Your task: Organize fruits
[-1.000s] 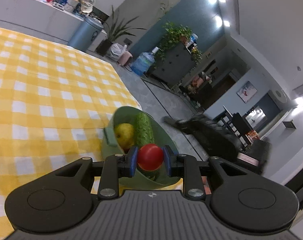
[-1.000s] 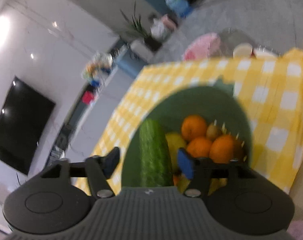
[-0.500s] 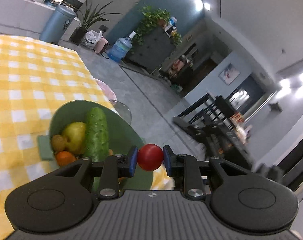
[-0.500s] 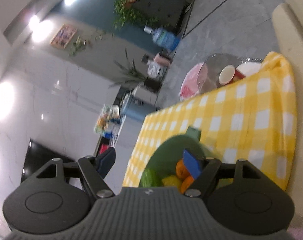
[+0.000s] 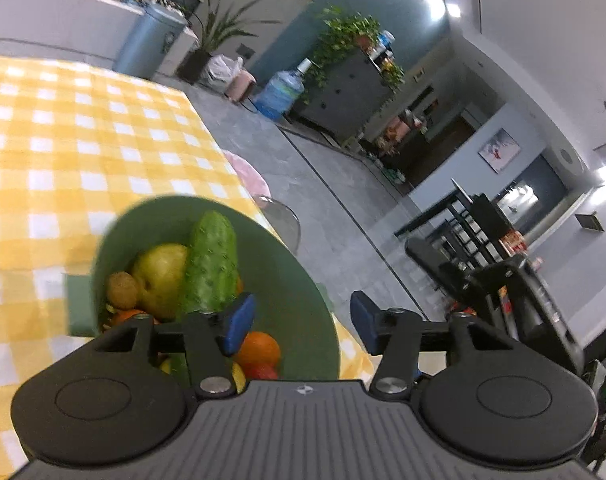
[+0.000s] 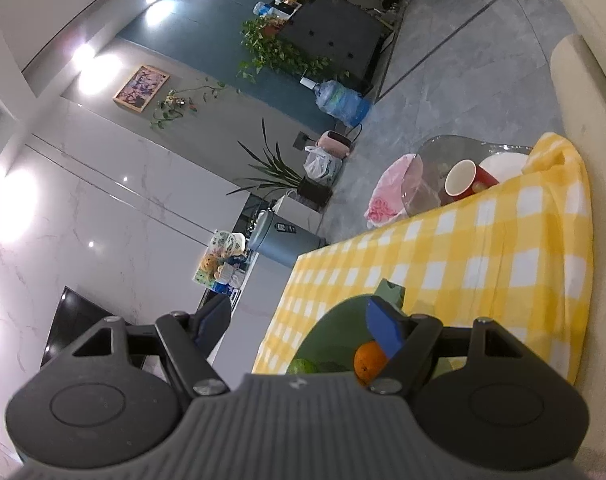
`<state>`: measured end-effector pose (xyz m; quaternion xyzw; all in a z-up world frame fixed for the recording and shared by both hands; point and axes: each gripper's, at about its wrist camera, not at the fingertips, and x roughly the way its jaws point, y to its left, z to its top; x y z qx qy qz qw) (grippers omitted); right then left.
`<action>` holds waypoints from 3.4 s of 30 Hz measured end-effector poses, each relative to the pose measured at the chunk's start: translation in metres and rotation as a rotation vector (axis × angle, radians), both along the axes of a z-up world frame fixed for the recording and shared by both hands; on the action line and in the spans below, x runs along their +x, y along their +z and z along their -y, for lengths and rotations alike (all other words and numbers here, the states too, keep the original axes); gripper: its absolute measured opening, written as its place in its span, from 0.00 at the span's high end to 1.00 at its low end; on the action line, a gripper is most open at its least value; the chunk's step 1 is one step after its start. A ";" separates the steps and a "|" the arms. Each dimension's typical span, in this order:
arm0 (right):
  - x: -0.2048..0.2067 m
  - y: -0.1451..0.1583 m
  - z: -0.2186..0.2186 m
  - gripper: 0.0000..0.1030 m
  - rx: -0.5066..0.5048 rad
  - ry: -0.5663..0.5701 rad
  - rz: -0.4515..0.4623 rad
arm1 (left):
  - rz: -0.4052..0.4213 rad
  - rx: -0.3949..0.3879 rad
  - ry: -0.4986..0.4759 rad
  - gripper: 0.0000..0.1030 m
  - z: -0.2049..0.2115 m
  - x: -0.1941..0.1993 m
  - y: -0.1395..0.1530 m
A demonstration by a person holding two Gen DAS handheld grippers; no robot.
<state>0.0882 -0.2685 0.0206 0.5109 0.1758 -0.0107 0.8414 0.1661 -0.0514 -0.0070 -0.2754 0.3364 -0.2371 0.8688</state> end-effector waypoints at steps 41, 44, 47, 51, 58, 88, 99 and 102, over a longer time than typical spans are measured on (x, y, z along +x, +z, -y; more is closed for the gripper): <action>-0.057 0.036 -0.114 0.18 -1.015 0.594 -0.358 | -0.098 0.479 0.321 0.24 -0.008 -0.131 0.042; -0.057 0.033 -0.114 0.18 -1.020 0.601 -0.369 | -0.101 0.479 0.315 0.24 -0.006 -0.132 0.039; -0.057 0.031 -0.114 0.18 -1.030 0.604 -0.371 | -0.100 0.482 0.318 0.24 -0.006 -0.132 0.039; -0.056 0.027 -0.113 0.18 -1.015 0.608 -0.369 | -0.102 0.481 0.319 0.24 -0.006 -0.131 0.038; -0.054 0.022 -0.112 0.18 -1.010 0.617 -0.369 | -0.104 0.484 0.317 0.24 -0.006 -0.131 0.036; -0.057 0.011 -0.110 0.19 -0.974 0.575 -0.338 | -0.075 0.536 0.306 0.24 0.008 -0.136 0.040; -0.056 0.009 -0.111 0.20 -0.976 0.579 -0.344 | -0.081 0.527 0.305 0.23 0.007 -0.134 0.037; -0.056 0.008 -0.111 0.20 -0.977 0.580 -0.345 | -0.082 0.527 0.302 0.23 0.007 -0.133 0.036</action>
